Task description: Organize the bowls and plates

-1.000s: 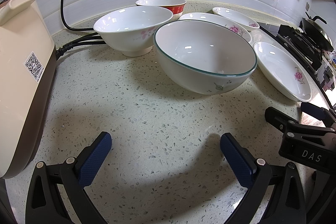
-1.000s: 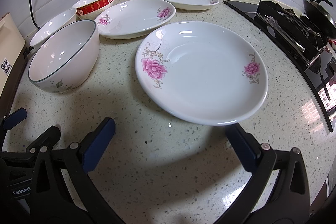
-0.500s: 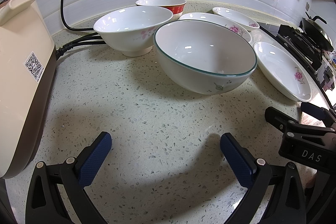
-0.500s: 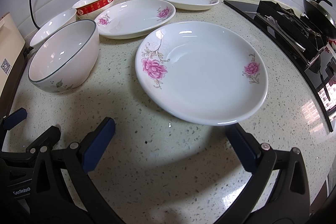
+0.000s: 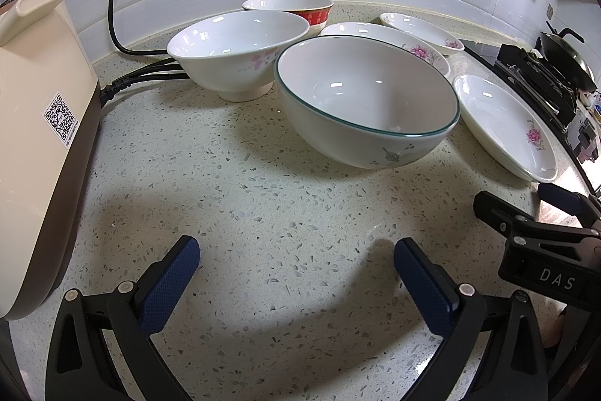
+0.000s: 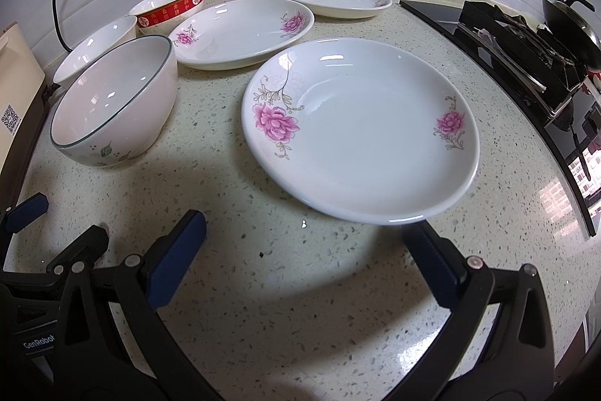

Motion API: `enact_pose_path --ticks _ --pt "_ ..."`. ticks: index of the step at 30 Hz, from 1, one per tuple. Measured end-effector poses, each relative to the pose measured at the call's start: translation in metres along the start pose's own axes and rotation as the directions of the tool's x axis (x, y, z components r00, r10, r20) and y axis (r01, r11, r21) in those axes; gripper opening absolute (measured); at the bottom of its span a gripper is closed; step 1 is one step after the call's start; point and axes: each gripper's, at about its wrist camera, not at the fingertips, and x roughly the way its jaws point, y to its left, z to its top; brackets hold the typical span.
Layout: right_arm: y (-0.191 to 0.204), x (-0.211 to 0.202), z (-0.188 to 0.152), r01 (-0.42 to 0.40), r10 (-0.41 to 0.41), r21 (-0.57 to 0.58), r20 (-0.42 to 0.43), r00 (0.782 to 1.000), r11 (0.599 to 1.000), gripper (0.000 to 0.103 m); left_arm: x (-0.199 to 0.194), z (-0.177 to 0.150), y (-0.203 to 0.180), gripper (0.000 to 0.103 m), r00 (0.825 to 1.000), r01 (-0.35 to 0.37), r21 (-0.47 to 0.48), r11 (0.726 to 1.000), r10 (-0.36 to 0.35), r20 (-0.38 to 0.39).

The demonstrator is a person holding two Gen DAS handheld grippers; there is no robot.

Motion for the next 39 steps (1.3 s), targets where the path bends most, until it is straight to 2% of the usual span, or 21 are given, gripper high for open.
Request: enact_pose_path --ticks 6,10,13,15,18,21,24,26,27,30,33,36,39 --pt "0.001 -0.002 0.001 -0.001 0.001 -0.005 -0.001 1.0 1.0 0.103 0.0 0.0 0.0 0.103 1.0 0.002 0.007 1.0 -0.002 0.0" --pt "-0.001 -0.004 0.001 -0.035 0.033 -0.044 -0.036 0.999 0.998 0.103 0.0 0.004 0.002 0.1 0.999 0.045 0.027 0.999 -0.045 -0.008" --pt "-0.007 -0.02 -0.008 -0.076 0.076 -0.036 0.006 0.997 0.996 0.103 -0.009 0.007 0.021 0.1 0.994 0.107 -0.068 0.992 -0.104 0.04" --pt "-0.014 -0.038 -0.015 -0.103 0.104 -0.022 0.091 0.99 0.994 0.103 -0.016 0.01 0.038 0.1 0.98 0.19 -0.158 0.969 -0.176 0.093" --pt "-0.039 -0.066 -0.031 -0.145 0.138 0.019 0.222 0.965 0.989 0.103 -0.034 0.01 0.053 0.1 0.952 0.266 -0.225 0.937 -0.219 0.216" --pt "-0.072 -0.075 -0.036 -0.171 0.142 0.099 0.253 0.957 0.98 0.103 -0.05 0.011 0.037 0.1 0.93 0.287 -0.152 0.946 -0.238 0.28" --pt "-0.113 -0.068 -0.033 -0.156 0.108 0.194 0.241 0.965 0.968 0.103 -0.06 0.013 -0.004 0.1 0.918 0.307 -0.028 0.951 -0.288 0.275" --pt "-0.132 -0.063 -0.029 -0.173 0.116 0.236 0.236 0.965 0.956 0.103 -0.06 0.015 -0.034 0.1 0.925 0.292 0.025 0.956 -0.289 0.245" --pt "-0.139 -0.062 -0.026 -0.172 0.113 0.25 0.235 0.966 0.953 0.103 -0.055 0.018 -0.049 0.1 0.936 0.272 0.039 0.961 -0.274 0.223" --pt "-0.153 -0.058 -0.018 -0.183 0.125 0.248 0.231 0.965 0.951 0.103 -0.032 0.029 -0.088 0.1 0.958 0.253 0.037 0.967 -0.256 0.132" --pt "-0.162 -0.049 -0.008 -0.182 0.123 0.26 0.226 0.966 0.948 0.103 -0.012 0.028 -0.117 0.1 0.975 0.195 0.073 0.978 -0.201 0.091" --pt "-0.176 -0.037 -0.003 -0.202 0.139 0.298 0.217 0.966 0.933 0.1 0.004 0.031 -0.131 0.099 0.981 0.173 0.05 0.984 -0.177 0.083" --pt "-0.178 -0.028 0.0 -0.235 0.175 0.317 0.206 0.963 0.919 0.088 0.019 0.037 -0.131 0.098 0.981 0.18 -0.007 0.984 -0.179 0.078"
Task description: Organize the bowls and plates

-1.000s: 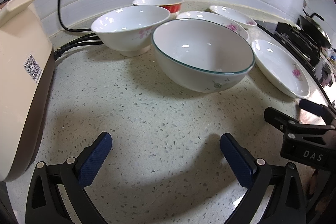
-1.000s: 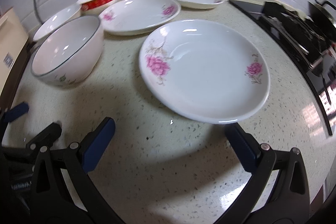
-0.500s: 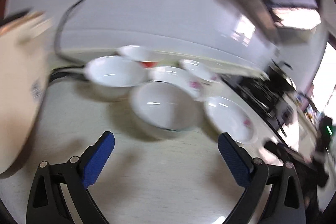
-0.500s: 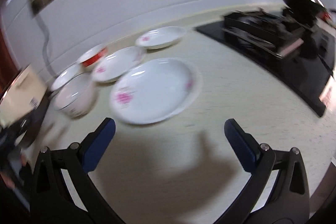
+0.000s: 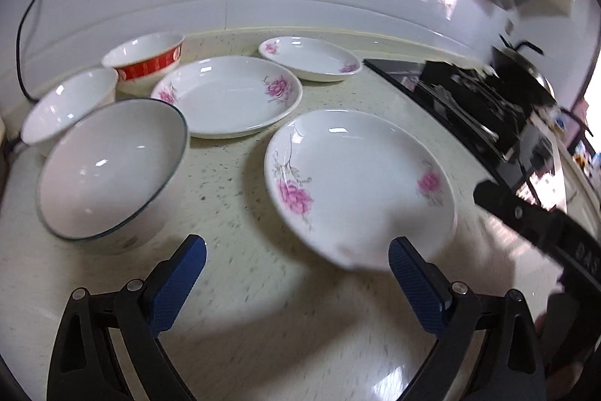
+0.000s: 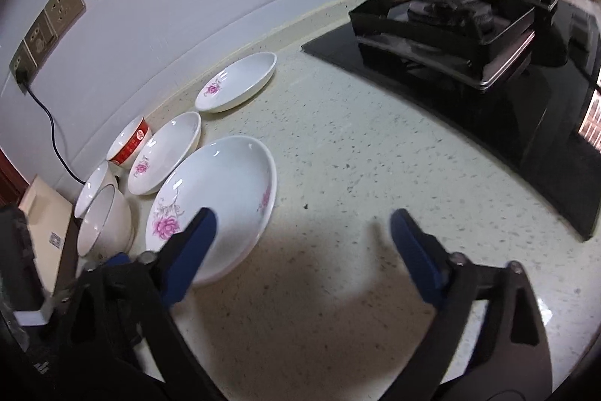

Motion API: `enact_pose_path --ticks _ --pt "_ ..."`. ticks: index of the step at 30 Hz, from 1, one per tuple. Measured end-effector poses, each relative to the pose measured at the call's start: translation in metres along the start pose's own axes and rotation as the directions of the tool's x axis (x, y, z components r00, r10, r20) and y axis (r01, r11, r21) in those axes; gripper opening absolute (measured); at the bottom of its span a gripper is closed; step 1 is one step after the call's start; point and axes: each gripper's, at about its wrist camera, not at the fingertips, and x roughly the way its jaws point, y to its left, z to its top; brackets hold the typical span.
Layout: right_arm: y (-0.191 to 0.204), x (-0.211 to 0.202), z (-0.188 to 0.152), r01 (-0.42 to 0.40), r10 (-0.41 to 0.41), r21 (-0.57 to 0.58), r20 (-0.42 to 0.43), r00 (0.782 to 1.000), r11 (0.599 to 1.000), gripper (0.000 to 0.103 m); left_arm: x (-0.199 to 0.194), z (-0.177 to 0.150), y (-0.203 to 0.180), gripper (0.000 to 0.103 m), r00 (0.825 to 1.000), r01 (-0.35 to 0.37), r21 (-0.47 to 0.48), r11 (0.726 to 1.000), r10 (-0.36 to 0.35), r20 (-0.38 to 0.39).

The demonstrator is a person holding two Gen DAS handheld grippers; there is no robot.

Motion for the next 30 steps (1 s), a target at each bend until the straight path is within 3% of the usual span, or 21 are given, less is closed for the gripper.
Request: enact_pose_path --ticks 3,5,8,13,15,17,19,20,23,30 --pt "0.007 0.008 0.002 -0.007 0.007 -0.012 -0.004 1.0 1.0 0.085 0.008 0.008 0.001 0.093 1.0 -0.019 -0.017 1.0 0.019 -0.007" --pt "0.018 0.016 0.0 -0.013 0.012 -0.035 -0.027 1.0 0.999 0.072 0.013 0.016 0.004 0.092 0.999 -0.035 -0.053 0.998 0.034 -0.003" --pt "0.032 0.026 -0.002 -0.022 0.018 -0.062 -0.061 0.998 0.998 0.062 0.023 0.023 0.005 0.087 0.999 -0.035 -0.074 0.997 0.033 -0.029" --pt "0.04 0.038 0.0 -0.018 0.013 -0.063 -0.08 0.997 0.998 0.053 0.027 0.027 0.004 0.083 0.996 -0.081 -0.077 0.994 0.078 -0.03" --pt "0.045 0.041 0.0 -0.01 0.003 -0.084 -0.085 0.996 0.996 0.045 0.027 0.028 0.003 0.076 0.997 -0.08 -0.068 0.994 0.079 -0.025" --pt "0.054 0.044 -0.001 0.014 -0.026 -0.128 -0.09 0.996 0.992 0.034 0.027 0.027 -0.002 0.054 0.997 -0.073 -0.025 0.997 0.073 -0.015" --pt "0.052 0.042 -0.002 0.033 -0.045 -0.133 -0.089 0.995 0.991 0.028 0.025 0.025 -0.005 0.041 1.0 -0.023 -0.004 1.0 0.023 -0.006" --pt "0.05 0.042 -0.002 0.032 -0.043 -0.119 -0.089 0.995 0.992 0.022 0.024 0.025 -0.004 0.04 1.0 -0.018 -0.006 1.0 0.018 -0.006" --pt "0.043 0.041 0.0 0.01 -0.018 -0.082 -0.091 0.996 0.997 0.019 0.021 0.024 0.002 0.033 1.0 -0.001 -0.019 1.0 0.001 -0.005" --pt "0.042 0.032 -0.003 -0.006 0.001 -0.079 -0.067 0.998 0.997 0.017 0.017 0.019 0.008 0.03 1.0 0.023 -0.036 0.999 -0.023 -0.003"
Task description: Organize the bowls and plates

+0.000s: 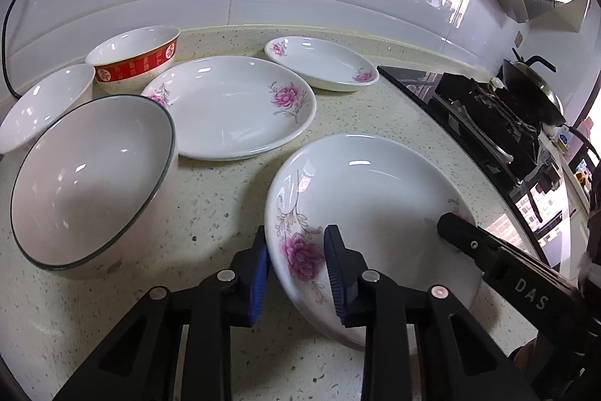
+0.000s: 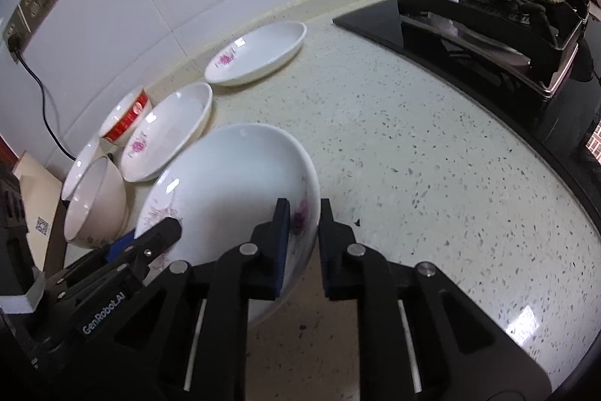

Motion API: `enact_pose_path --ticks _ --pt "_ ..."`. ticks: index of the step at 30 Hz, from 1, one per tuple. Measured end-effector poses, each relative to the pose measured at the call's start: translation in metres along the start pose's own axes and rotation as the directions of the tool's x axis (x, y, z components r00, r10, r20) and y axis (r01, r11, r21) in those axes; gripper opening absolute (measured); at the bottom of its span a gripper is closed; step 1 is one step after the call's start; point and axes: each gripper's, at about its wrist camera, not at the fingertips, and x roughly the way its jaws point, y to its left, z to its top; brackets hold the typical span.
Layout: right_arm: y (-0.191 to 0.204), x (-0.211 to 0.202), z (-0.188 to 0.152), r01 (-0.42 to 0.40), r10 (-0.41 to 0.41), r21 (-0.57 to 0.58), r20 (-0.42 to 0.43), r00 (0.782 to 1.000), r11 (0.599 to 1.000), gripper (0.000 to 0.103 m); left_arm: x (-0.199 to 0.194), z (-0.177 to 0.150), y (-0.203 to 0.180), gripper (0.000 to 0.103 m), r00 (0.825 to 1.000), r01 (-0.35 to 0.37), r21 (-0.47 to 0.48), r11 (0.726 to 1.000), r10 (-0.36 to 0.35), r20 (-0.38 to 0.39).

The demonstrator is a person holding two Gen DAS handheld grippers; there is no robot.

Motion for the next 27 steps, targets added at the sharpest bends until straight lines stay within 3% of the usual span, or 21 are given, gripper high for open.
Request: enact_pose_path --ticks 8,12,18,27 --pt "-0.001 -0.025 -0.017 0.039 -0.042 0.043 0.062 0.997 0.998 0.017 -0.012 -0.006 -0.016 0.03 0.999 0.003 0.059 0.998 -0.006 0.049" --pt "-0.005 -0.047 -0.031 0.072 -0.08 0.08 0.112 0.99 0.994 0.018 -0.018 -0.01 -0.027 0.03 0.997 0.045 0.082 0.996 -0.05 0.056" --pt "-0.034 -0.08 -0.049 0.1 -0.119 0.127 0.153 0.981 0.987 0.018 -0.033 -0.023 -0.062 0.03 0.992 0.092 0.171 0.981 -0.106 0.073" --pt "-0.086 -0.117 -0.073 0.158 -0.189 0.171 0.178 0.966 0.972 0.018 -0.033 -0.046 -0.121 0.03 0.985 0.161 0.241 0.957 -0.171 0.023"
